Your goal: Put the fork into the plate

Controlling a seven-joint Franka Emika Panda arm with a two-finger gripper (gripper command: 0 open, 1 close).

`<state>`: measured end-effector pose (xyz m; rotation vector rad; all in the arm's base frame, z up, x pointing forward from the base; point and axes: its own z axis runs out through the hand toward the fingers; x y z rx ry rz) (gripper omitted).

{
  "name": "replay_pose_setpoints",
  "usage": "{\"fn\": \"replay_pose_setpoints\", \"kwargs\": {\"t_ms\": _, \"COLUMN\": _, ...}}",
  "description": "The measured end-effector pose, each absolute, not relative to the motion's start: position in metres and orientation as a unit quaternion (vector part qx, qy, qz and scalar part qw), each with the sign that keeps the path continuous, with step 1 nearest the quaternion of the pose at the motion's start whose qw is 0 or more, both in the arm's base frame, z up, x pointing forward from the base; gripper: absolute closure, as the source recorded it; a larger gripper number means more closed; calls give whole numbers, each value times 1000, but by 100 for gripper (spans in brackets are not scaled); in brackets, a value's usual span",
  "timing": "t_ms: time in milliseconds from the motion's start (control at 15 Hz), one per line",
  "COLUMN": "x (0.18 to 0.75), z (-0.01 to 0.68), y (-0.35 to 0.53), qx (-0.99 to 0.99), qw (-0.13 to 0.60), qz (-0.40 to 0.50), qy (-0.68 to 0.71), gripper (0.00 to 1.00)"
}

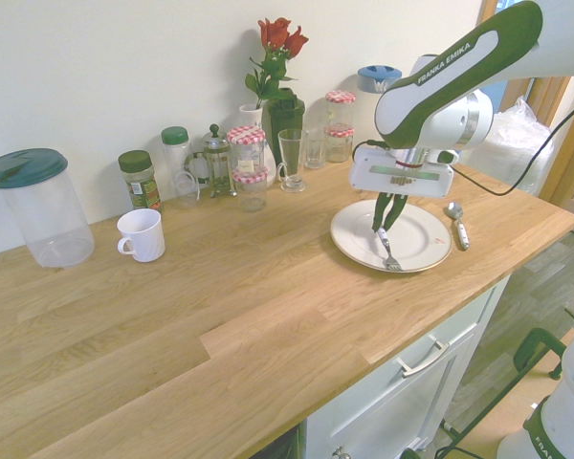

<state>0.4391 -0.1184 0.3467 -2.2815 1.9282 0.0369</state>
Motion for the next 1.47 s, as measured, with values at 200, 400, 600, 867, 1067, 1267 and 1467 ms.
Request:
{"fn": "replay_pose_setpoints", "kwargs": {"t_ms": 200, "x": 438, "z": 339, "y": -126, "qx": -758, "qw": 77, "qz": 17, "qy": 647, "gripper": 100}}
{"fn": "replay_pose_setpoints", "kwargs": {"t_ms": 400, "x": 438, "z": 338, "y": -128, "qx": -756, "qw": 86, "qz": 20, "qy": 649, "gripper": 0}}
{"fn": "replay_pose_setpoints", "kwargs": {"t_ms": 600, "x": 438, "z": 338, "y": -128, "qx": -755, "qw": 89, "qz": 21, "qy": 650, "gripper": 0}}
{"fn": "replay_pose_setpoints", "kwargs": {"t_ms": 867, "x": 437, "z": 338, "y": -132, "qx": -752, "qw": 91, "qz": 22, "qy": 652, "gripper": 0}}
{"fn": "replay_pose_setpoints", "kwargs": {"t_ms": 1067, "x": 435, "z": 338, "y": -138, "qx": -750, "qw": 93, "qz": 21, "qy": 654, "gripper": 0}}
{"fn": "replay_pose_setpoints", "kwargs": {"t_ms": 1267, "x": 431, "z": 345, "y": -149, "qx": -745, "qw": 99, "qz": 13, "qy": 660, "gripper": 0}}
{"fn": "replay_pose_setpoints", "kwargs": {"t_ms": 1467, "x": 428, "z": 363, "y": -151, "qx": -743, "qw": 119, "qz": -12, "qy": 658, "gripper": 0}}
